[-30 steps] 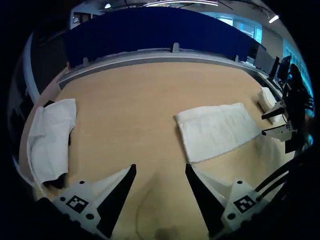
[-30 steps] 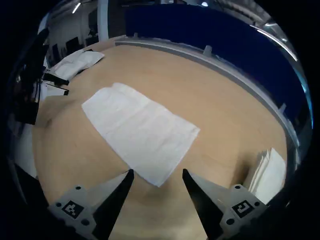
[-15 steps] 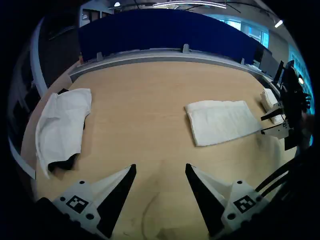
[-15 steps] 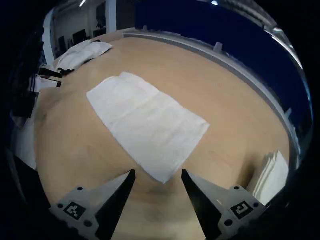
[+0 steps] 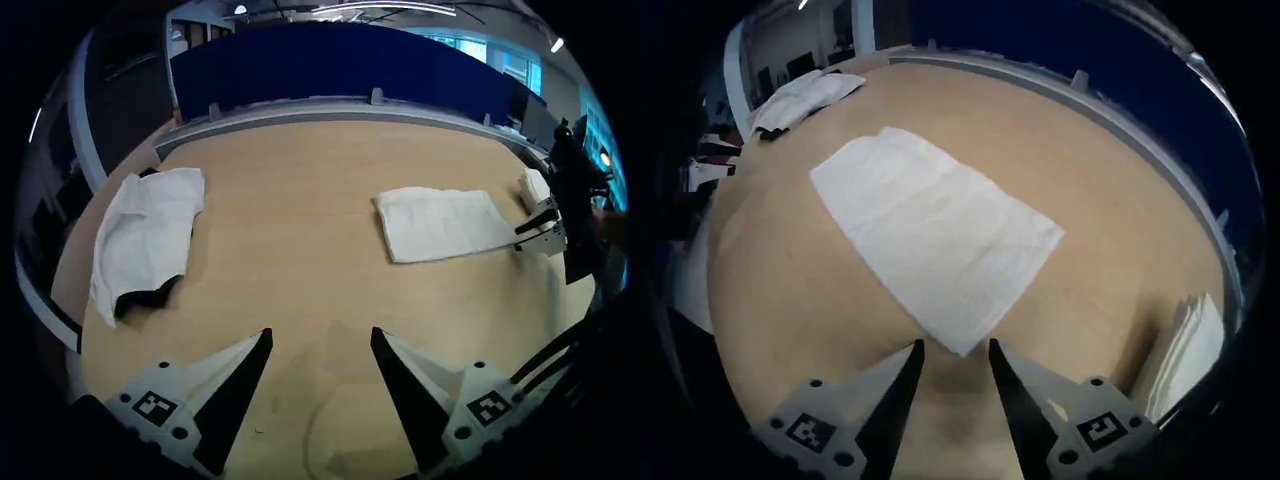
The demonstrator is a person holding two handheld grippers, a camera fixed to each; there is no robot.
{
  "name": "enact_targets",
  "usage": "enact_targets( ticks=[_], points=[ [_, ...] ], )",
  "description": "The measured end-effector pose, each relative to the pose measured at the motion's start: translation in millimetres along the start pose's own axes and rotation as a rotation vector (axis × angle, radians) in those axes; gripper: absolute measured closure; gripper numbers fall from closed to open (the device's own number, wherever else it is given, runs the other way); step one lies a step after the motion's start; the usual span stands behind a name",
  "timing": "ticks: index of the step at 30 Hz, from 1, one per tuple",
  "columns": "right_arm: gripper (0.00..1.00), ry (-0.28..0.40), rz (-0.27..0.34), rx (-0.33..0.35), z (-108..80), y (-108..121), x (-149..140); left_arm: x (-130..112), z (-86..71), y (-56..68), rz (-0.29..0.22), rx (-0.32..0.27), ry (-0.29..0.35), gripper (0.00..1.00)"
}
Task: Fold towel
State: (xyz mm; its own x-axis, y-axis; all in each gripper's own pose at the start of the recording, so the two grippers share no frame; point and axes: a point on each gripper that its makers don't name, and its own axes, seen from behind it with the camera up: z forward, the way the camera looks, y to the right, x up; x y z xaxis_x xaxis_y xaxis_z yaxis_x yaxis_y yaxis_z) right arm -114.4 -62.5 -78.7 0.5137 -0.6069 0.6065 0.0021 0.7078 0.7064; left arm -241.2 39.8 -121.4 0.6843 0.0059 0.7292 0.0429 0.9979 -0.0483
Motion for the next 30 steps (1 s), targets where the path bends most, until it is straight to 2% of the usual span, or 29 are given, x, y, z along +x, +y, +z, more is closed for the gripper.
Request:
enact_targets(
  ticks=[5, 11, 20, 26, 30],
  points=[
    [0.71, -0.008, -0.003, 0.01, 2.8, 2, -1, -8, -7.9, 1.2, -0.019, 0.003, -0.005, 0.09],
    [0.93, 0.001, -0.013, 0.012, 4.7, 4, 2, -16, -11.7, -0.9, -0.021, 0.012, -0.011, 0.09],
    [0.96, 0.017, -0.057, -0.004, 1.6, 4, 11, -19, -21.9, -2.5, -0.032, 0.016, -0.012, 0.09],
    [0.96, 0.06, -0.078, -0.012, -12.1, 4, 38, -21, -31.4, -3.4, -0.03, 0.025, -0.008, 0.09],
    [0.96, 0.087, -0.116, -0.017, -21.6, 3, 62, -21, -38.3, -7.1, -0.052, 0.04, 0.001, 0.09]
  ],
)
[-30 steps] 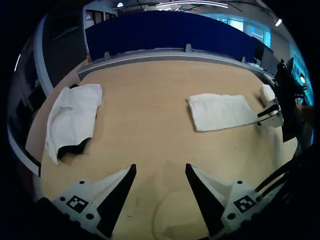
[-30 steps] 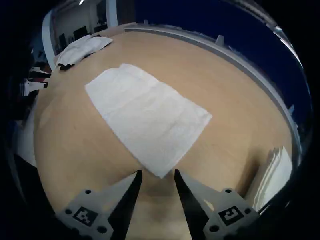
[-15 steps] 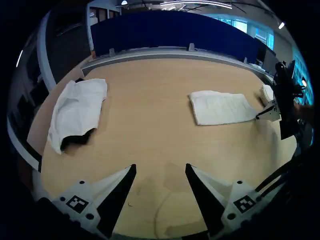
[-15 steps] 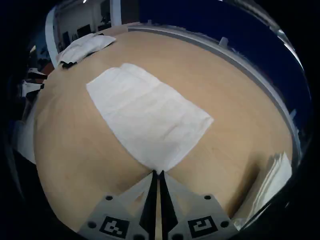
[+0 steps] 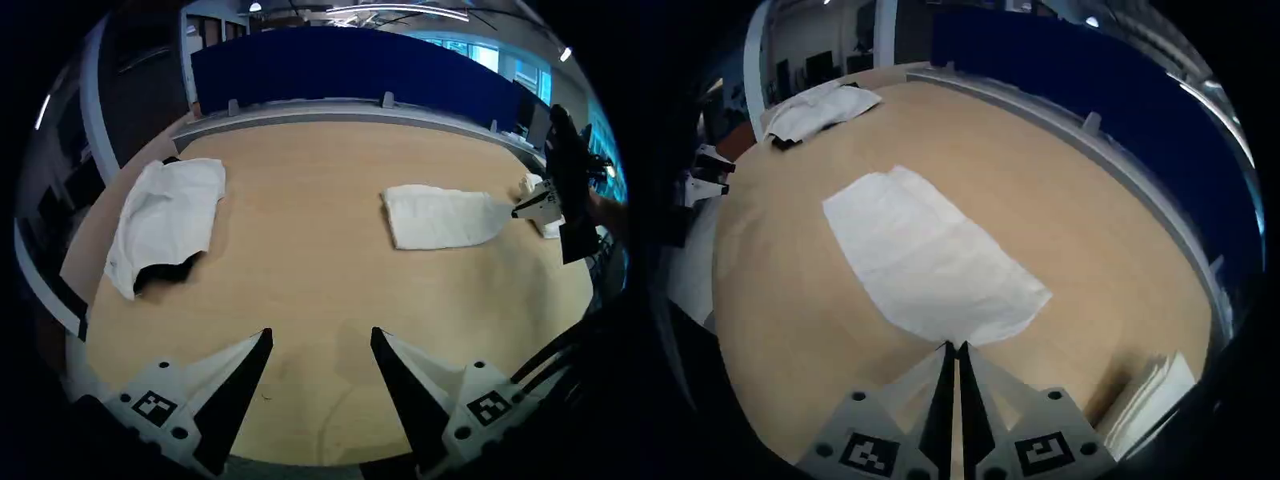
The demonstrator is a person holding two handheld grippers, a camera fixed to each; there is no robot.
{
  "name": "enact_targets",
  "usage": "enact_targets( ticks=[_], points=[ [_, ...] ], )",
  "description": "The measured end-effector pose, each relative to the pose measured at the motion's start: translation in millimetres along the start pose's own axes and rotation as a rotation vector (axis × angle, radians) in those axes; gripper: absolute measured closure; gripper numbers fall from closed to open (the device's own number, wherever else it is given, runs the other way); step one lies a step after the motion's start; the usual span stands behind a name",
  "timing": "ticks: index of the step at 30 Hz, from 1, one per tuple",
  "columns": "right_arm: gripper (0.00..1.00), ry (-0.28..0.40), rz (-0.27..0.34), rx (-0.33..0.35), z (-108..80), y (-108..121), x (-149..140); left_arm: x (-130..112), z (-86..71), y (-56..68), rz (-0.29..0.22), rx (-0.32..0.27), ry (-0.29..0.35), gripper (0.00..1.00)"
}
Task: Fold towel
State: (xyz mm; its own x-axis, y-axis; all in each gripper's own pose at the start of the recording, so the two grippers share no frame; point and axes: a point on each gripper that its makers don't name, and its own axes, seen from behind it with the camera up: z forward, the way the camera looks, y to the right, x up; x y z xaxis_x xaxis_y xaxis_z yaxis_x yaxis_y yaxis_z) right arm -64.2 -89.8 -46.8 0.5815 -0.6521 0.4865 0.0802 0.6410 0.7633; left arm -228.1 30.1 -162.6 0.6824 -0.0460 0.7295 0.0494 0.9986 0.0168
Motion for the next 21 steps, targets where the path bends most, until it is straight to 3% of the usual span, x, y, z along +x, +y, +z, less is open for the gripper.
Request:
enact_targets(
  ticks=[11, 21],
  points=[
    [0.96, 0.07, -0.141, -0.003, -8.2, -6, 78, -3, -18.6, -10.3, -0.092, 0.026, 0.018, 0.09],
    [0.97, 0.067, -0.197, 0.017, 2.9, -20, 97, -13, -30.2, -13.1, -0.108, 0.033, 0.023, 0.09]
  ],
)
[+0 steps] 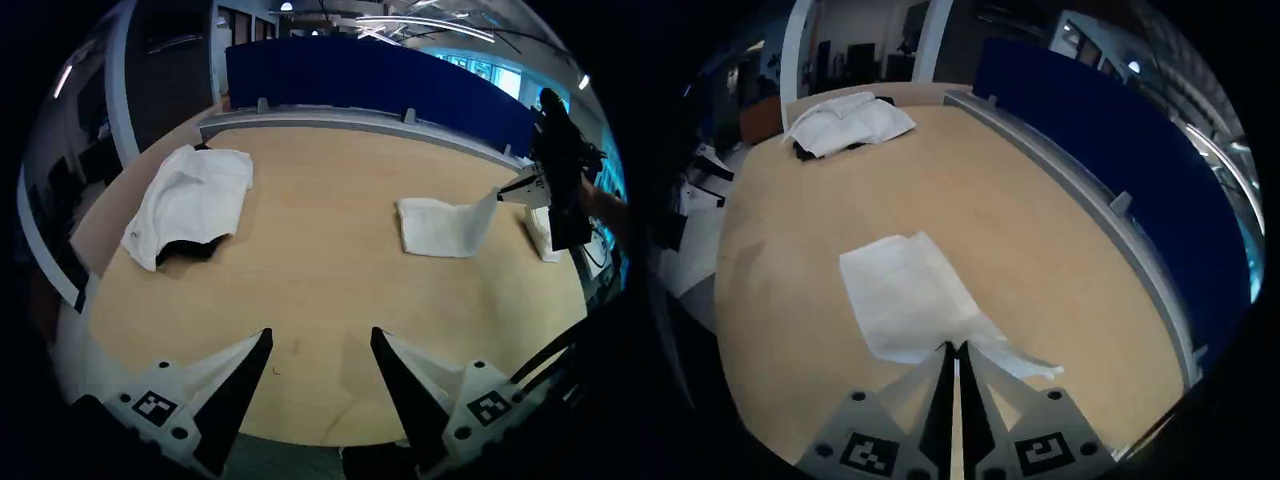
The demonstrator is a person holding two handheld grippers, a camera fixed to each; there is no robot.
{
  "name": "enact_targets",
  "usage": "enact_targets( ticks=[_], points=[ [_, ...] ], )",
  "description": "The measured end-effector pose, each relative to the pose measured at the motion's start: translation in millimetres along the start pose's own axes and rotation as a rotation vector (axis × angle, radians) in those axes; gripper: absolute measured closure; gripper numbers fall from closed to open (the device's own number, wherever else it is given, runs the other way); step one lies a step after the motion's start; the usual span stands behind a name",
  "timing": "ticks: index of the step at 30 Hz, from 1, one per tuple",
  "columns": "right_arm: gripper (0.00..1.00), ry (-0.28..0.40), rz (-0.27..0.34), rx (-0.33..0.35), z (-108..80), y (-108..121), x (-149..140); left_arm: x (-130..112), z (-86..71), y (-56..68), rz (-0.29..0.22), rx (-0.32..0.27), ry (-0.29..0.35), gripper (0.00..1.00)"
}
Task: Fold towel
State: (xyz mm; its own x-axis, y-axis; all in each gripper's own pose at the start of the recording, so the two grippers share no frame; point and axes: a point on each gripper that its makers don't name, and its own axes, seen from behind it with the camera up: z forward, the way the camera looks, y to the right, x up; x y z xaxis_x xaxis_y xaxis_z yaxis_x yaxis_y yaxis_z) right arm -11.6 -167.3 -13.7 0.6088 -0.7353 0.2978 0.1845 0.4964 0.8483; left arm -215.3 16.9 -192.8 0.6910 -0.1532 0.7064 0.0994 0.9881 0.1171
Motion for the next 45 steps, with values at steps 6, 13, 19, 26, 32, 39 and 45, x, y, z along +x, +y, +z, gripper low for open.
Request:
enact_targets(
  ticks=[6, 13, 19, 26, 32, 39, 45],
  points=[
    [0.97, 0.015, -0.034, 0.034, 15.5, -19, 21, 1, -10.7, -8.8, -0.008, 0.016, 0.013, 0.09],
    [0.97, 0.018, -0.102, 0.117, 60.2, -69, 49, 10, -34.4, -22.0, -0.025, 0.054, 0.049, 0.09],
    [0.97, -0.019, -0.105, 0.202, 107.9, -117, 44, 9, -51.6, -27.4, -0.055, 0.08, 0.068, 0.09],
    [0.97, -0.044, -0.092, 0.224, 121.7, -130, 36, 3, -55.1, -26.3, -0.064, 0.088, 0.069, 0.09],
    [0.94, -0.036, -0.084, 0.222, 117.4, -125, 37, 5, -51.5, -22.6, -0.06, 0.078, 0.069, 0.09],
    [0.48, -0.023, -0.055, 0.216, 109.3, -118, 38, 7, -50.2, -21.7, -0.049, 0.079, 0.07, 0.09],
    [0.25, -0.006, -0.045, 0.182, 99.6, -106, 37, 11, -50.6, -19.0, -0.056, 0.074, 0.075, 0.09]
  ],
)
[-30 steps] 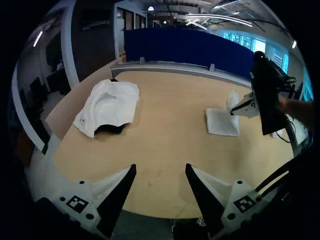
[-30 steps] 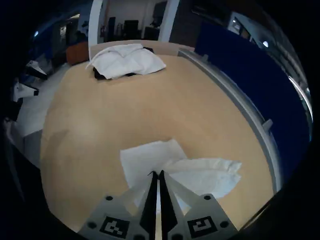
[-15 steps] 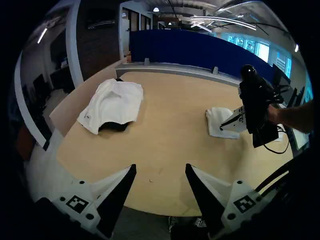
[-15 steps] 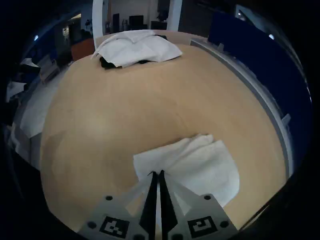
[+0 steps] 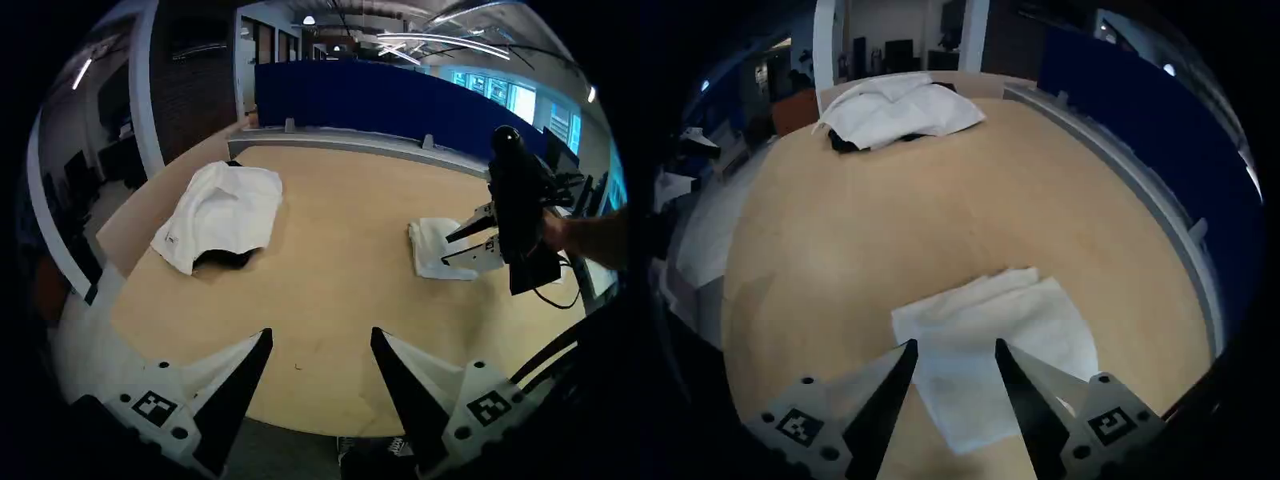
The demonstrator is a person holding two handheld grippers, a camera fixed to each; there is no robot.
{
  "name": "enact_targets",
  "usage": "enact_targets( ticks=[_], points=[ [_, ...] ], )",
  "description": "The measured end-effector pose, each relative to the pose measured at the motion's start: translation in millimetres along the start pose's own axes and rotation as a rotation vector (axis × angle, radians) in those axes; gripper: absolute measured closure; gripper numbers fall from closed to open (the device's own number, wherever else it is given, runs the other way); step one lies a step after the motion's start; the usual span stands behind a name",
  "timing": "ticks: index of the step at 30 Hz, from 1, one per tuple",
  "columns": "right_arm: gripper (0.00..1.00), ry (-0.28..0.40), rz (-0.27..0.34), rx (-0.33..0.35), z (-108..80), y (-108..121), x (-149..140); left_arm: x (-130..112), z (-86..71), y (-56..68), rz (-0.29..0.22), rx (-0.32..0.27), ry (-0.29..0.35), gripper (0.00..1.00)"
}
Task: Fold towel
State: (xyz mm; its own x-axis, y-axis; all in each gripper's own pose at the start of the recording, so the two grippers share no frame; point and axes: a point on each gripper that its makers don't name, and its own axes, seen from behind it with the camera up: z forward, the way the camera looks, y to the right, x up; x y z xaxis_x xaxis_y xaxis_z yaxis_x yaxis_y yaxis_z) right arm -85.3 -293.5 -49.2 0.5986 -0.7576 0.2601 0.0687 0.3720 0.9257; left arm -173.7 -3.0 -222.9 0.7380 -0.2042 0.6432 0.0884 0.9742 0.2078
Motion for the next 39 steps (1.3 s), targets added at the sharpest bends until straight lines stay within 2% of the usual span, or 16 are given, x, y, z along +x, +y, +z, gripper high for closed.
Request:
enact_targets(
  ticks=[11, 20, 27, 30, 39],
  points=[
    [0.25, -0.004, 0.045, -0.015, -13.5, 4, -17, 8, 3.8, 8.1, 0.014, -0.013, 0.007, 0.09],
    [0.25, -0.037, 0.098, -0.041, -32.8, -1, -59, 8, 8.9, 14.5, 0.028, -0.029, 0.004, 0.09],
    [0.25, -0.056, 0.142, -0.05, -38.2, -3, -79, 9, 10.5, 19.9, 0.039, -0.039, 0.004, 0.09],
    [0.28, -0.064, 0.149, -0.051, -38.3, -4, -85, 10, 10.6, 21.3, 0.041, -0.042, 0.004, 0.09],
    [0.48, -0.077, 0.166, -0.052, -34.5, -5, -93, 5, 10.8, 22.4, 0.036, -0.04, 0.001, 0.09]
  ],
)
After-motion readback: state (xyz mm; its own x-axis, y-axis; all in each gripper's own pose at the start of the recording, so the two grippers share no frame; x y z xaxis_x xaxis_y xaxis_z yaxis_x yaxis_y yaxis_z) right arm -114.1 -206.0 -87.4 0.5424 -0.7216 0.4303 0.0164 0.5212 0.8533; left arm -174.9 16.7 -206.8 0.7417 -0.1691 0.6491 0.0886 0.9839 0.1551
